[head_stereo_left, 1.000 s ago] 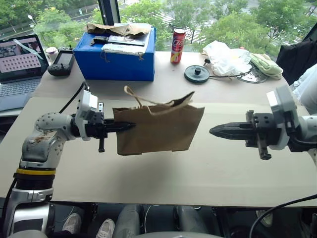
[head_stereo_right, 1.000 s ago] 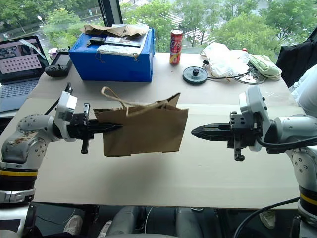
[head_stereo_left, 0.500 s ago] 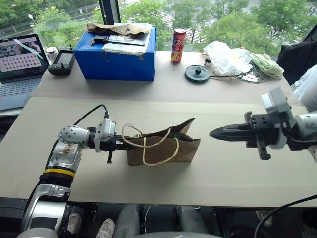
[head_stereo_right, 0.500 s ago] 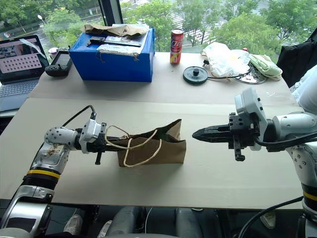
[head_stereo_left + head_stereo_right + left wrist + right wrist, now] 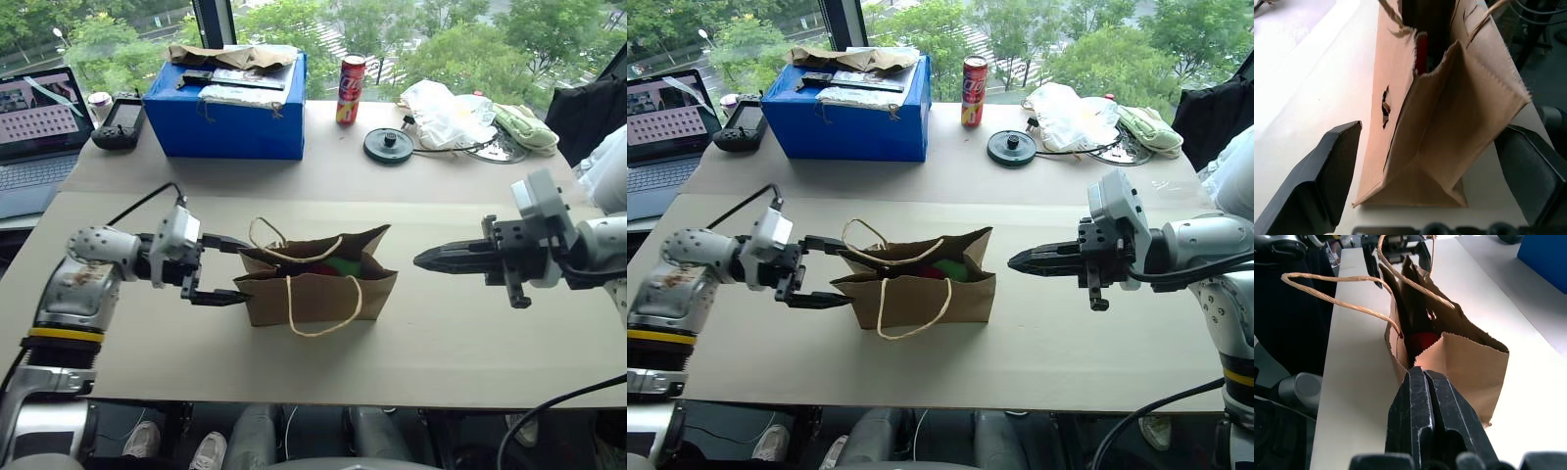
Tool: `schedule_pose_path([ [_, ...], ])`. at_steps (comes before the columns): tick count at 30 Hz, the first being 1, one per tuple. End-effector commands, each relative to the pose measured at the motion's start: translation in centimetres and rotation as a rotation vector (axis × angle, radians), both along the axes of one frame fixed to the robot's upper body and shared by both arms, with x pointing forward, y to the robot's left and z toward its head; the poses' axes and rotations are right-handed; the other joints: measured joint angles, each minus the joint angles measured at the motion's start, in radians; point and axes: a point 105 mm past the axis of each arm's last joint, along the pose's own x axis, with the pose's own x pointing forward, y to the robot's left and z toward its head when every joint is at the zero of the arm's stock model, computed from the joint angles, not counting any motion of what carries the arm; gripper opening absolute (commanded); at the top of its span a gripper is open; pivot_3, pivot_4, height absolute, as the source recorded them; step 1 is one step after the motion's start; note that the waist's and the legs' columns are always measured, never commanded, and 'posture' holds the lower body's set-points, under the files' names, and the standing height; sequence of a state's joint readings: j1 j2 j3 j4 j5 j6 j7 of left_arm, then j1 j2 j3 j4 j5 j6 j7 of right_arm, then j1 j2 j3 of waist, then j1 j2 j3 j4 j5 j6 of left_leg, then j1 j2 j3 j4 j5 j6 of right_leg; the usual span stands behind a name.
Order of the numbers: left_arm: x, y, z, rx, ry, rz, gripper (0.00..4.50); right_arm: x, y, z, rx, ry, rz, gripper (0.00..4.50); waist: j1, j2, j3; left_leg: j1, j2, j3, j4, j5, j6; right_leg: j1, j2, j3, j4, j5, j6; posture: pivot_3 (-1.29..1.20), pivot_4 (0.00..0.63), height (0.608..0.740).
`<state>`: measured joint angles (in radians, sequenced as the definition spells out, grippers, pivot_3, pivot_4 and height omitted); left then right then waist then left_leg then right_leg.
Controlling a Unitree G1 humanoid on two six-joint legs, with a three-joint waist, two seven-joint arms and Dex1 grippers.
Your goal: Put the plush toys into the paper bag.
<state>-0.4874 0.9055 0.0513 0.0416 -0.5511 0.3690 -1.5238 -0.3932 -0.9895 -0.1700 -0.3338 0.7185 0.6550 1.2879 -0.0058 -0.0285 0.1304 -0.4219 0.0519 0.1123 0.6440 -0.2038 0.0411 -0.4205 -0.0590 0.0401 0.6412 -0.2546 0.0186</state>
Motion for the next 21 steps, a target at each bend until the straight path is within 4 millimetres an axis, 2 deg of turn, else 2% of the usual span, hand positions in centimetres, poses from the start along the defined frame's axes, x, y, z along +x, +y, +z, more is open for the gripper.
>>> schedule_pose_path([
  [1,-0.6,0.0,4.2,-0.089,0.008,0.017,4.46,0.0,0.0,1.1,-0.012,-0.066,0.015,0.00,0.000,0.000,0.000,0.000,0.000,0.000,0.000,0.000,0.000,0.000,0.000,0.000,0.000,0.000,0.000,0.00,0.150,0.739],
  [3,-0.5,0.2,5.3,-0.123,0.015,0.045,4.46,0.1,-0.1,1.1,-0.012,-0.069,0.015,0.00,0.002,0.000,0.000,0.000,0.000,0.000,0.001,0.000,0.000,0.001,0.000,0.000,0.000,0.000,0.000,0.00,0.150,0.739],
  [6,-0.5,0.1,5.9,-0.145,0.024,0.059,4.46,0.3,0.0,1.1,-0.012,-0.073,0.019,0.00,0.002,0.000,0.000,0.000,-0.001,0.000,0.001,0.000,0.000,0.001,0.000,0.000,0.000,0.000,0.000,0.00,0.150,0.739],
  [21,-0.1,0.0,5.6,-0.144,0.012,0.091,4.46,0.8,0.5,1.0,-0.012,-0.080,0.026,0.00,0.003,0.000,0.000,0.000,-0.001,0.001,0.000,0.000,0.000,0.000,0.001,0.000,0.000,0.000,0.000,0.00,0.150,0.739],
])
